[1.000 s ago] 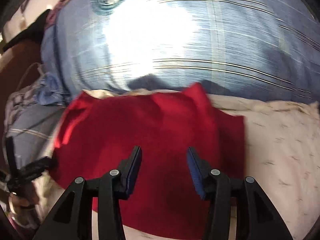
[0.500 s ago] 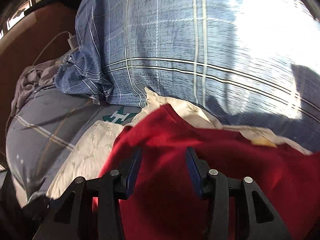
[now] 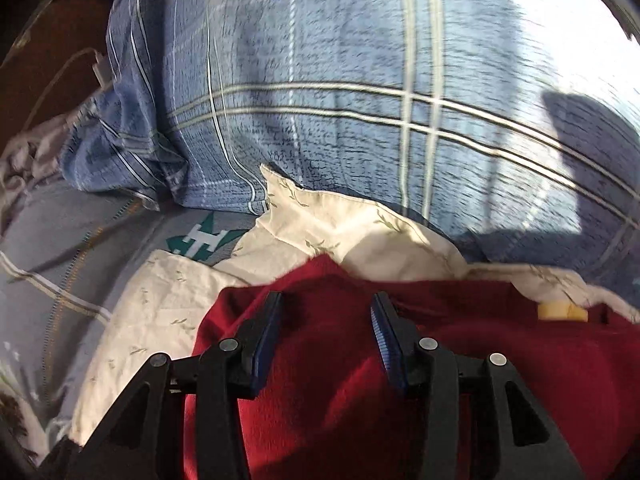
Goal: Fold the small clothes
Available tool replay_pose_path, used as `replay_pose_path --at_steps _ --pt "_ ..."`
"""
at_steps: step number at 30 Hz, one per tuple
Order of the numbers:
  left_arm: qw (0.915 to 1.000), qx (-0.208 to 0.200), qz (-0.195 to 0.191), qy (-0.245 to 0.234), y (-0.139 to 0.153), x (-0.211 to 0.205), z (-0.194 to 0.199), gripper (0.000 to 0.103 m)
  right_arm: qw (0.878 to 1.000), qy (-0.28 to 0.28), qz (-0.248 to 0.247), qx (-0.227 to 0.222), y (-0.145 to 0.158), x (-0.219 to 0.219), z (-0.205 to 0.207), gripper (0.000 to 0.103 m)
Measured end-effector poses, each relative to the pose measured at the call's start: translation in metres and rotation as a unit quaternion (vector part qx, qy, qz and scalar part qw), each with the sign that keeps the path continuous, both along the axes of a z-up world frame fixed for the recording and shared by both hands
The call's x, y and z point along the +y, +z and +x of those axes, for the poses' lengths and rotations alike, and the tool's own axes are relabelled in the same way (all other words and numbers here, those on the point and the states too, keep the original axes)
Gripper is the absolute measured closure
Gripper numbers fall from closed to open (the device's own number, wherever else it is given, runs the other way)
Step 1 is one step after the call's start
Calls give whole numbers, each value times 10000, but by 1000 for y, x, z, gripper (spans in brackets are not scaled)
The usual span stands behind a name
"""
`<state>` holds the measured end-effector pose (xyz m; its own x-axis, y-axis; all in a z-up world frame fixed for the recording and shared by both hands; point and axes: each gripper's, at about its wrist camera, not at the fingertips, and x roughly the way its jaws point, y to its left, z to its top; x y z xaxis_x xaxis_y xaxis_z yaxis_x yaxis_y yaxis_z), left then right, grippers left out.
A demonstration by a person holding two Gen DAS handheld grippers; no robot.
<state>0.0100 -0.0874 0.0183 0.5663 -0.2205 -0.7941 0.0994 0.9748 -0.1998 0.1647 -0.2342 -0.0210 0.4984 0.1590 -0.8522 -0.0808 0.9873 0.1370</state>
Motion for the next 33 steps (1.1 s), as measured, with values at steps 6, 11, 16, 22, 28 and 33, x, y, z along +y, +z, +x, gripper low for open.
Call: replay_pose_path --at_steps 6,11,16,22,28,33 --pt "9997 -61 -244 -12 4 4 -1 17 9992 -216 62 -329 35 -56 -61 50" --pt "9997 -130 -211 -64 4 -1 -2 17 9933 -847 -556 -547 48 -129 -99 49" --pt "9998 -128 -144 -40 2 -5 2 17 9772 -2011 -511 -452 47 -222 -119 50" --pt "9999 -126 -57 -38 -1 -10 4 17 9668 -2540 -293 -47 26 -255 -110 51" --pt "9999 -147 -88 -22 1 -7 2 17 9716 -2226 -489 -644 68 -218 -133 49" --pt "9999 -144 -76 -30 1 -7 1 17 9828 -1632 -796 -323 56 -192 -132 44"
